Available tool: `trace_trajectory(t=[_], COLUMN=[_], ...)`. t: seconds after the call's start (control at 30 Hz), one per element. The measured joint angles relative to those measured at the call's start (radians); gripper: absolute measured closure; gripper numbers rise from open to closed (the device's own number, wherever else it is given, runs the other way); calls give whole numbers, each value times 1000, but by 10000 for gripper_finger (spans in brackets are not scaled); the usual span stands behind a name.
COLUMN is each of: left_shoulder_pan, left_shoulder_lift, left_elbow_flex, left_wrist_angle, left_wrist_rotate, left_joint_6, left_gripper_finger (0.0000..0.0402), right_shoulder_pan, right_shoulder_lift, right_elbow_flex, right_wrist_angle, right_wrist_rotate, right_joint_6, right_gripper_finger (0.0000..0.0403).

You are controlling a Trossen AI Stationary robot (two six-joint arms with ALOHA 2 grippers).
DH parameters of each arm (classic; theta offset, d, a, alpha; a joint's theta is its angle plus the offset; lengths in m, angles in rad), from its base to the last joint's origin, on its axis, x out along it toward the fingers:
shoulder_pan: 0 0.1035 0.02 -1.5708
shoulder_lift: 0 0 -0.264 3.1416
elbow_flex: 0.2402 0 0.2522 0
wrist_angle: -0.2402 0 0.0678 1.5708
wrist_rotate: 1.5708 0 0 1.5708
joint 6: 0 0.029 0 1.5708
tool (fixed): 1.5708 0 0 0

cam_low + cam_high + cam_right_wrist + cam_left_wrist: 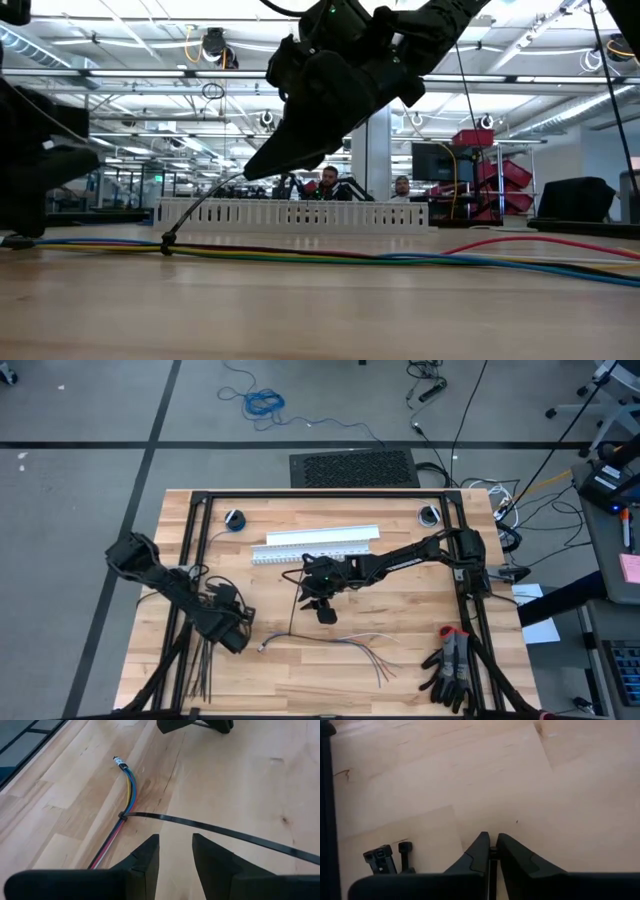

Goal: Ziptie cables
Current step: Wrap the black zip tie on the cables

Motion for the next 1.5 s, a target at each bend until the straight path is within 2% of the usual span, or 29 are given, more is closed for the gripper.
trace_trajectory(t=[0.17,0.3,0.4,0.5,0.73,0.83,0.97,1.1,1.2,1.33,1.43,1.5], left_shoulder_pan=[0,0,0,-1,-7,-7,-19,-43,-53,-53,-44,-34], left_shoulder_lift=[0,1,5,2,2,2,2,2,2,2,2,2], left_elbow_flex=[3,10,59,151,417,534,663,739,758,758,758,758], left_wrist_angle=[0,-3,-42,-154,-332,-336,-264,-91,96,371,557,694], left_wrist_rotate=[13,13,8,-69,-342,-477,-666,-840,-905,-880,-751,-604], left_joint_6=[9,27,28,54,212,356,606,934,1193,1512,1717,1859], left_gripper_finger=[366,389,392,390,390,389,389,389,389,389,389,389], right_shoulder_pan=[1,0,9,48,205,275,396,563,686,797,839,844], right_shoulder_lift=[0,0,-11,-54,-210,-283,-380,-441,-453,-424,-394,-386], right_elbow_flex=[0,0,0,0,0,0,0,0,0,0,-34,-77], right_wrist_angle=[-1,-1,-26,-81,-223,-296,-415,-523,-594,-663,-678,-665], right_wrist_rotate=[4,5,6,38,289,436,688,947,1115,1302,1371,1394], right_joint_6=[1,9,27,13,-25,2,101,252,383,531,622,676], right_gripper_finger=[293,293,293,293,293,293,294,294,294,294,294,294])
